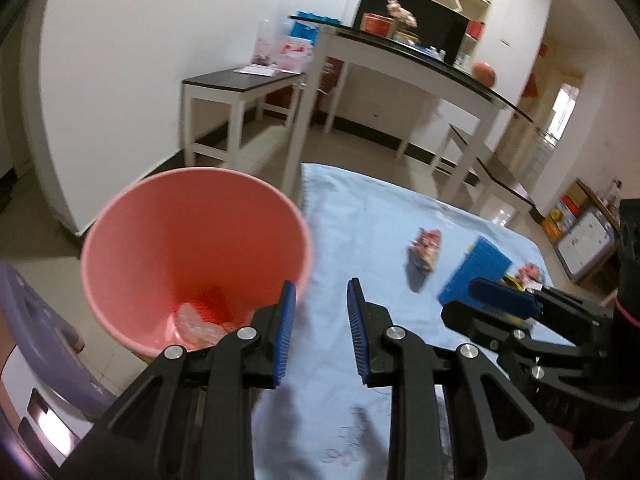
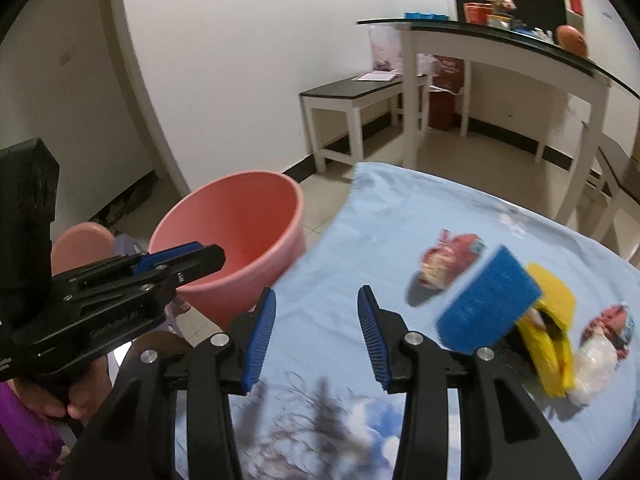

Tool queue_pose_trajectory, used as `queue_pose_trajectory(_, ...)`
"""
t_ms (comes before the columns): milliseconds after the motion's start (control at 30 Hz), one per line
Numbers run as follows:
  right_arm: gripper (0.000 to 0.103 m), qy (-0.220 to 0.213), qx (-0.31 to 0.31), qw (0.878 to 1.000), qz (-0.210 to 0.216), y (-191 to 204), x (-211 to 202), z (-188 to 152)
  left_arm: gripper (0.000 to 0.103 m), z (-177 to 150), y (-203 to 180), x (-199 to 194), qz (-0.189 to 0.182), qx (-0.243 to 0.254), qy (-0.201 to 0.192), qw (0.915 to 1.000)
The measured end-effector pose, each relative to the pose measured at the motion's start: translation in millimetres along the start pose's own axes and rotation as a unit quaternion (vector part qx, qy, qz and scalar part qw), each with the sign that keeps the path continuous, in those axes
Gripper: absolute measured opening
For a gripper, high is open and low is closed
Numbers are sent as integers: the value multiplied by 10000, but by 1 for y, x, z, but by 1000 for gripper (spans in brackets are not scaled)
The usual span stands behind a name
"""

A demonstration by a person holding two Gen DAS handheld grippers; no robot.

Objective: Collect trash
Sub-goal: 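Move both tools back to the table and grasp the blue mesh sleeve with the left tool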

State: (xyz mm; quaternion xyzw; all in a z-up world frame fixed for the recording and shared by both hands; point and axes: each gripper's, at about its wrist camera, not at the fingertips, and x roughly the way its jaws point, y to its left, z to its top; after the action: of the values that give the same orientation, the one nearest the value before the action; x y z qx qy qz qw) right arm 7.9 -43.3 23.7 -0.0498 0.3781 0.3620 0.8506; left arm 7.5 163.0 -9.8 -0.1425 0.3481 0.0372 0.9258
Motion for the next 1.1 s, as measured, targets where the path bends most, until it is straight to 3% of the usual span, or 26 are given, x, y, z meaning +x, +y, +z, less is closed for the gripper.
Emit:
queue_pose_trajectory(67, 42, -47, 105, 9999, -64, -11, -9, -5, 27, -2, -11, 2, -96, 86, 64, 9999)
queue_pose_trajectory(167, 42, -129, 253, 9994, -204, -28, -24, -15, 36, -5, -24, 6, -280, 156, 133, 9994)
queue_pose_trajectory(533, 42, -283, 900, 9906, -994, -103, -64, -54, 36, -9, -84, 27, -729, 661, 309, 9947)
queue_pose_trajectory(867, 43, -470, 1439, 9802, -1278, -154, -86, -74, 36, -14, -139, 55, -915, 1181, 514, 9874)
queue_pose_trajectory(1100, 47, -521, 1725, 9743, -1352, -176, -94, -84, 36, -16, -167, 81, -791, 1359, 606, 9857)
